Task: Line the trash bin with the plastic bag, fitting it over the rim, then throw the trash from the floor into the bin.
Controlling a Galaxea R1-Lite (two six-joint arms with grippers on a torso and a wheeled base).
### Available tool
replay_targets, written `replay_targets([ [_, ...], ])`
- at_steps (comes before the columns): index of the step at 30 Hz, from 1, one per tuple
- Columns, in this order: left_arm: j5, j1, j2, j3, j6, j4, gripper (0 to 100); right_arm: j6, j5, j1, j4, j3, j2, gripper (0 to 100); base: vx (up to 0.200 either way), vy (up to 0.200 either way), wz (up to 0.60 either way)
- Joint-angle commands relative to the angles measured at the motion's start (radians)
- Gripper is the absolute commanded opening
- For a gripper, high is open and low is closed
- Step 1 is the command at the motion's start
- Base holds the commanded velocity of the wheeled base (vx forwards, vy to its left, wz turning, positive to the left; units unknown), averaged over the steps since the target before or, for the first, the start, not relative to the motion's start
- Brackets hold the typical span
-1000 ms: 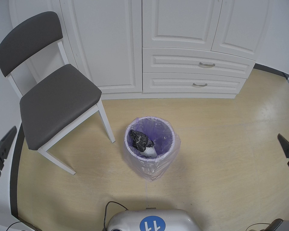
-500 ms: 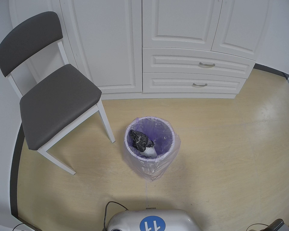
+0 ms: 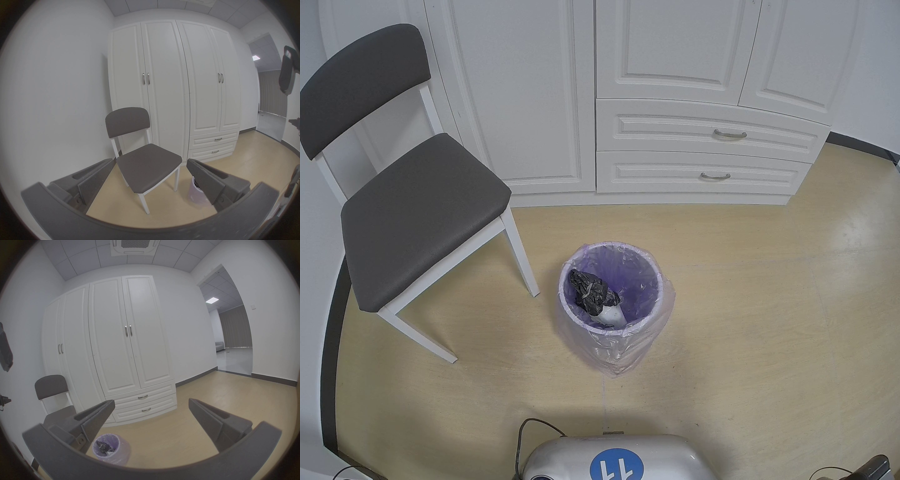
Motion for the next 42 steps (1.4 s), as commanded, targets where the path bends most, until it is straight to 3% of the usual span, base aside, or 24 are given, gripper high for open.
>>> replay_targets([
  [1, 0.001, 0.001, -0.068, -0.007, 0.001, 0.039, 100, 0.003, 0.02, -0.012, 0.033, 0.011, -0.092, 100, 0.0, 0.0, 0.0],
  [10, 0.001, 0.004, -0.143, -0.009, -0.001, 0.11, 100, 0.057, 0.04, 0.003, 0.131, 0.034, -0.189, 100, 0.0, 0.0, 0.0],
  [18, 0.003, 0.011, -0.137, -0.066, -0.001, 0.145, 100, 0.067, 0.046, 0.012, 0.129, 0.089, -0.237, 100, 0.0, 0.0, 0.0],
  [24, 0.003, 0.013, -0.151, -0.067, -0.001, 0.169, 100, 0.073, 0.101, 0.012, 0.123, 0.083, -0.237, 100, 0.0, 0.0, 0.0],
  [31, 0.003, 0.013, -0.205, -0.061, 0.001, 0.225, 100, 0.03, 0.175, 0.012, 0.116, 0.048, -0.237, 100, 0.0, 0.0, 0.0],
  [38, -0.012, 0.011, -0.247, -0.058, 0.004, 0.235, 100, -0.075, 0.181, 0.011, 0.02, 0.055, -0.237, 100, 0.0, 0.0, 0.0],
  [42, -0.022, 0.013, -0.257, -0.055, 0.006, 0.235, 100, -0.149, 0.217, 0.011, 0.013, 0.06, -0.237, 100, 0.0, 0.0, 0.0],
])
